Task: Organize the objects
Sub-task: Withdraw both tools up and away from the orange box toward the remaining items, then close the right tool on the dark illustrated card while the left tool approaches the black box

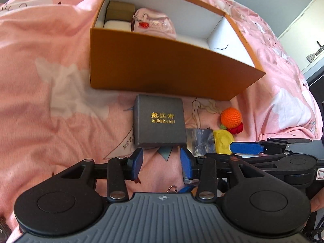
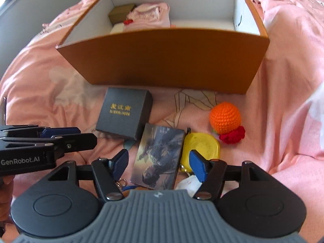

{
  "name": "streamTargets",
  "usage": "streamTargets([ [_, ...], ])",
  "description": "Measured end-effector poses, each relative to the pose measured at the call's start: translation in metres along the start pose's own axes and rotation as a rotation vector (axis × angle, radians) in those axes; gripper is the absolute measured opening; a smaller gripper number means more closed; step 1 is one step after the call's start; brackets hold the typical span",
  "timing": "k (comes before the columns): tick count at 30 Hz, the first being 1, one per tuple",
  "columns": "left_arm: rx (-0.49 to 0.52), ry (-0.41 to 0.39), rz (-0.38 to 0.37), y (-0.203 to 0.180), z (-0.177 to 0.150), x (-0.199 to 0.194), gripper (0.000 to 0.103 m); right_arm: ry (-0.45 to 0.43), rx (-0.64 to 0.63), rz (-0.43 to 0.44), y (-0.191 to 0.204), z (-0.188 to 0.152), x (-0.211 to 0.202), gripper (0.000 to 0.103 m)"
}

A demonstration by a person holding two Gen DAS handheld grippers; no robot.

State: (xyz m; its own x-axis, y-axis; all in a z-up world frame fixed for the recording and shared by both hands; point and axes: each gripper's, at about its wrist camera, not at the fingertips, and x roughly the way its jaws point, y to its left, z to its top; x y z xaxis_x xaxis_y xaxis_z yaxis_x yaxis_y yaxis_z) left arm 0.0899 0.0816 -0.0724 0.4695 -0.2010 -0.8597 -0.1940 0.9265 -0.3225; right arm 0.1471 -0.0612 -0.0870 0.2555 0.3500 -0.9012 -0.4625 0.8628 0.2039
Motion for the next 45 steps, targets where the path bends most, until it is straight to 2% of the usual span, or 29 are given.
streamTargets([
  [6,-0.004,0.017,0.007,0.001,-0.002,0.002,0.049,0.057,-0.028,-0.037,0.006,0.0,0.013,0.074],
  [12,-0.014,0.034,0.022,0.004,-0.001,0.005,0.049,0.094,-0.093,-0.061,0.018,0.001,0.029,0.075],
  [16,-0.025,0.034,0.025,0.009,-0.001,0.005,0.049,0.107,-0.131,-0.067,0.025,-0.001,0.036,0.066],
  [23,-0.043,0.044,0.019,0.013,0.0,0.008,0.049,0.089,-0.11,-0.06,0.024,0.0,0.04,0.064],
  [29,-0.042,0.043,0.025,0.012,0.0,0.008,0.049,0.09,-0.107,-0.073,0.025,0.004,0.048,0.067],
  [36,-0.016,0.015,0.0,0.008,0.001,0.003,0.057,0.036,-0.094,-0.073,0.02,0.004,0.028,0.06],
  [37,-0.014,0.01,-0.004,0.007,0.001,0.002,0.057,0.017,-0.097,-0.12,0.02,0.004,0.023,0.006],
  [38,-0.015,0.005,-0.01,0.007,0.002,0.002,0.058,-0.012,-0.11,-0.177,0.018,0.006,0.017,0.001],
  [39,-0.016,0.003,-0.016,0.006,0.002,0.002,0.06,-0.044,-0.101,-0.166,0.015,0.006,0.009,0.0],
  [42,-0.018,0.004,-0.026,0.005,0.003,0.003,0.061,-0.053,-0.027,-0.101,-0.001,0.016,-0.005,0.0],
  [45,-0.013,0.005,-0.017,0.003,0.003,0.003,0.061,-0.045,-0.027,-0.078,-0.001,0.022,-0.006,0.006],
])
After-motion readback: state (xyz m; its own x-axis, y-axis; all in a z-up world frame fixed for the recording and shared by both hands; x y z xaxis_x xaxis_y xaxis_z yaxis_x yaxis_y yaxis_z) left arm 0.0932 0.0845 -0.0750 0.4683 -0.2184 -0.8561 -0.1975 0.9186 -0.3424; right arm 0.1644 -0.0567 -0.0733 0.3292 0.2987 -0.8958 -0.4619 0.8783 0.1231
